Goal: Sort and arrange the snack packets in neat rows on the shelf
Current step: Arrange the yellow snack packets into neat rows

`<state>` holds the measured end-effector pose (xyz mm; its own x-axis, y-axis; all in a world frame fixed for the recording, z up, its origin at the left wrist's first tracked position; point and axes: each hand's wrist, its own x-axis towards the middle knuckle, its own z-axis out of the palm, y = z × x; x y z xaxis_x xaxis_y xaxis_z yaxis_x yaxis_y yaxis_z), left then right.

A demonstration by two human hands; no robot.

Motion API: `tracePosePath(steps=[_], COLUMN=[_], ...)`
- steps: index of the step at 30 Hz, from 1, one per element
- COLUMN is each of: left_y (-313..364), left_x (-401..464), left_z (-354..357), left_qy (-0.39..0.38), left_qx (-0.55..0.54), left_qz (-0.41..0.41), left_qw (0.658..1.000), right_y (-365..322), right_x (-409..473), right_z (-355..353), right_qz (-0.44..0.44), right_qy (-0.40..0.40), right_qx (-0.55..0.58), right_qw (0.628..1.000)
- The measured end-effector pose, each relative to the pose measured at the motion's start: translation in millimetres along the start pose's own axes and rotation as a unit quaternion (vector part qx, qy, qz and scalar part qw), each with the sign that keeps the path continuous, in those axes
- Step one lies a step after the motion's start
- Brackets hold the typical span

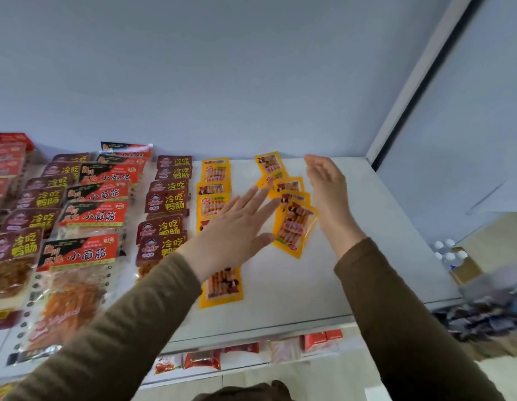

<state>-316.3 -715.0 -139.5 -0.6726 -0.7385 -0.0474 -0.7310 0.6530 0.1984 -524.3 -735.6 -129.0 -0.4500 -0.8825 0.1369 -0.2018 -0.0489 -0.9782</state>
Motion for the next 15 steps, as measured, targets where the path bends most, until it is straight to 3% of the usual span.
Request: tracePosePath(steps=[3, 6, 10, 15], left_y=[13.7, 28.1, 50.1, 82.1], left_x=[46.4, 76.0, 77.0, 68.0], left_z=[9.0, 19.1, 37.6, 55.4], left_qy=[0.032, 0.033, 0.062, 0.100], left_qx=[0.013, 0.028, 0.021, -0.013], left_qz=[0.024, -0.008, -0.090, -0.195], left_qw=[0.999, 0.999, 0.994, 0.976], right_y=[20.2, 32.7, 27.6, 24.2], right_x=[37.4, 64.7, 88.8, 103.4], right_z=[-12.9, -3.7, 13.8, 40.9], right_qz=[0.078, 0.097, 0.051, -0.004], right_qy=[-0.037, -0.116, -0.185, -0.212], right_qx=[-0.047, -0.106, -0.208, -0.361], right_qw=[0.995, 0.983, 0.959, 0.908])
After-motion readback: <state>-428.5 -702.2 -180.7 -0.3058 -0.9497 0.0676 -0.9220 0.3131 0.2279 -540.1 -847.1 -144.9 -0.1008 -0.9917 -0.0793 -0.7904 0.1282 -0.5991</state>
